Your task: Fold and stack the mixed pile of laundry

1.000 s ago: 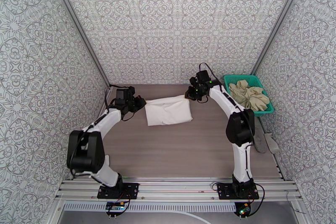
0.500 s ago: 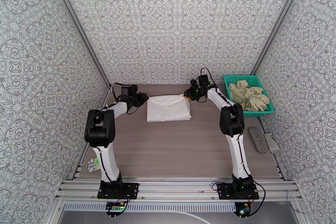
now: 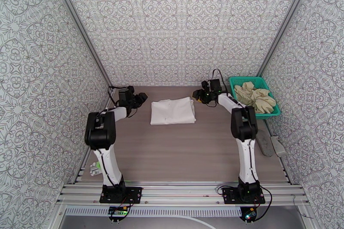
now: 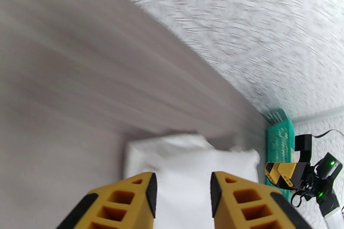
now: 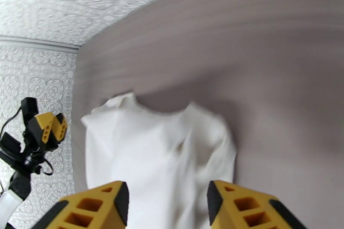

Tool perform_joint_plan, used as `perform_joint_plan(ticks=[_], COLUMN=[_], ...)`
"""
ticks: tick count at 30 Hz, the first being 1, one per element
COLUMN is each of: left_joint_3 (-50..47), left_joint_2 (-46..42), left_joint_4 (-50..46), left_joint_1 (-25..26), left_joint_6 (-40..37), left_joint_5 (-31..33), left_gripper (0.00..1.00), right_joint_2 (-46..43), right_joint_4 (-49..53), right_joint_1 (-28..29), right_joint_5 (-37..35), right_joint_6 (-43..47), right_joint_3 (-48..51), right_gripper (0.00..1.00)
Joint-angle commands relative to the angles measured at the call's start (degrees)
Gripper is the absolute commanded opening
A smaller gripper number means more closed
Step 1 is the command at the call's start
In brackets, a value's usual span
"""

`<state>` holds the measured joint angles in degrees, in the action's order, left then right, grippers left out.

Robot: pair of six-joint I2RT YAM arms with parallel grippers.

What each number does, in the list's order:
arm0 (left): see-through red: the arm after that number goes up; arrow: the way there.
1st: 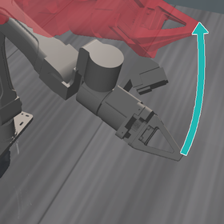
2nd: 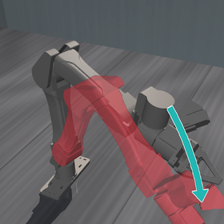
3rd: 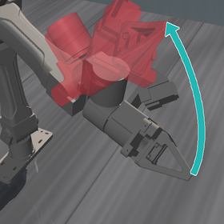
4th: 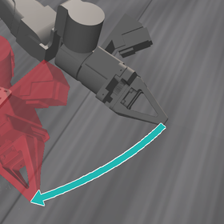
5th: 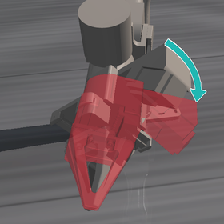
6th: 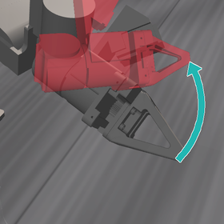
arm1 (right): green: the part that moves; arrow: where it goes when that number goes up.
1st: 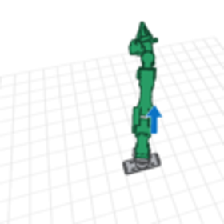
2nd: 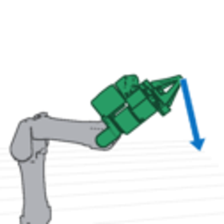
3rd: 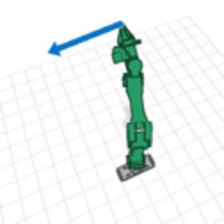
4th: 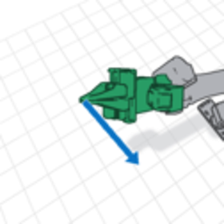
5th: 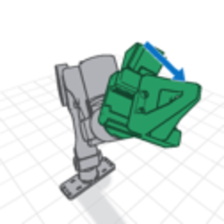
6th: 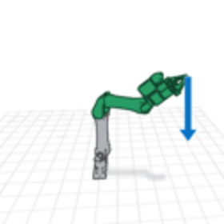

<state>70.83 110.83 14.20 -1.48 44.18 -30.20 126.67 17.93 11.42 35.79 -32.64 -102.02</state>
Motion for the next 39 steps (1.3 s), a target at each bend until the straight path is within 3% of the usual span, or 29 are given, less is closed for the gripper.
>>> perform_joint_plan(ticks=[1,7,16,22,27,30,34,39], left_joint_3=[-1.7,-1.6,2.4,1.0,-1.5,-4.8,-10.2,-16.2], left_joint_2=[-3.3,3.8,14.3,12.5,5.1,-0.6,-7.5,-12.5], left_joint_4=[-4.8,-0.2,1.2,0.5,-2.7,-5.2,-10.6,-16.1], left_joint_1=[5.1,9.0,6.1,3.9,2.5,1.1,0.2,-1.7], left_joint_6=[-4.3,-2.8,-2.0,-2.7,-4.6,-5.6,-8.6,-12.1], left_joint_5=[0.2,-0.8,-1.4,-3.1,-2.8,-2.3,-1.4,-0.5], left_gripper=[0.38,0.36,0.34,0.40,0.45,0.48,0.50,0.53], right_joint_2=[-4.1,1.1,10.0,7.8,-0.9,-8.8,-17.0,-19.9], right_joint_4=[-6.3,-8.2,-3.2,-0.9,2.7,3.2,0.1,-9.3], right_joint_1=[3.4,6.7,3.7,0.5,0.4,2.5,9.2,20.6], right_joint_5=[-1.3,-0.1,-3.4,-3.6,-6.8,-12.7,-22.9,-21.7], right_joint_6=[-0.9,-3.3,-1.2,0.9,6.5,12.4,27.6,53.6], right_joint_3=[5.1,4.4,1.3,4.4,6.3,10.5,17.4,25.4], right_gripper=[0.44,0.43,0.40,0.41,0.45,0.52,0.59,0.62])
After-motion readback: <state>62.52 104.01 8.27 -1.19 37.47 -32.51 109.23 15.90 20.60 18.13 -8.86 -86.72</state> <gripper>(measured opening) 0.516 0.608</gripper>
